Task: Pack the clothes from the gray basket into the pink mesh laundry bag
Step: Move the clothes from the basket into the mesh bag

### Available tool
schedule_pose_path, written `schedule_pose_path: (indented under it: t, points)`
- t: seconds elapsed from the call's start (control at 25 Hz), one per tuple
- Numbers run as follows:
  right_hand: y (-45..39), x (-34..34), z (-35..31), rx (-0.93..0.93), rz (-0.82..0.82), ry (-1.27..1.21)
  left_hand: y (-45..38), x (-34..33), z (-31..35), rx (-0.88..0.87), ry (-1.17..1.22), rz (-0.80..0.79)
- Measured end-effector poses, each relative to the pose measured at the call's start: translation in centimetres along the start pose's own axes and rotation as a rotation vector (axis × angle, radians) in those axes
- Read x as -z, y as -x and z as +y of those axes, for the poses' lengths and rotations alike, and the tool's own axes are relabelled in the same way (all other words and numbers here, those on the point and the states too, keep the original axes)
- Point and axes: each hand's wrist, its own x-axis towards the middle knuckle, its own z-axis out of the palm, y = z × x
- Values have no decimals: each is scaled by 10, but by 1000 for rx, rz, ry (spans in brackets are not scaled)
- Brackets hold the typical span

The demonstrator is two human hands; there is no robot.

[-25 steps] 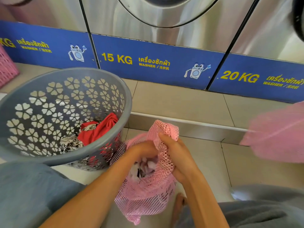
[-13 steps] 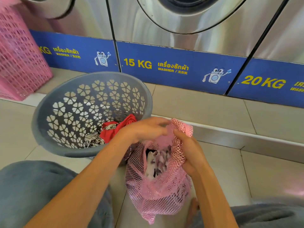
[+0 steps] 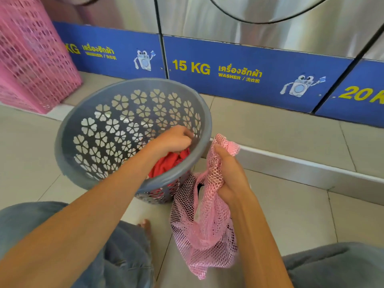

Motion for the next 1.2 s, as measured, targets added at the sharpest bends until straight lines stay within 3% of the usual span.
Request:
schedule_pose_path:
  t: [0.16,0.32,0.48,0.56,0.68,0.92,1.08,1.2]
  points:
    - [-14,-2,3,-16,-44,25,-47,-19,-22,26,-295,-121]
    - [-19,0,11,-48,-43,40,-93,-32,-73,107,-742,-262]
    - [-27,-1,11,-3,76,215,-114,-47,-112,178,-845,-441]
    - [-27,-1,11,-11,95,276,-119,-53,-119,147,-915,-442]
    - [-20,1,6,-7,99,354,-120,-55,-126,-56,-978,-307]
    - [-3,9,-11,19,100,431,-89,-16,-107,-266,-786,-161]
    - [18,14,-21,31,112,386,-65,40,-90,-135,-422,64]
    - [34,21,-28,81,138,379,-30,84,-59,-65,15,280]
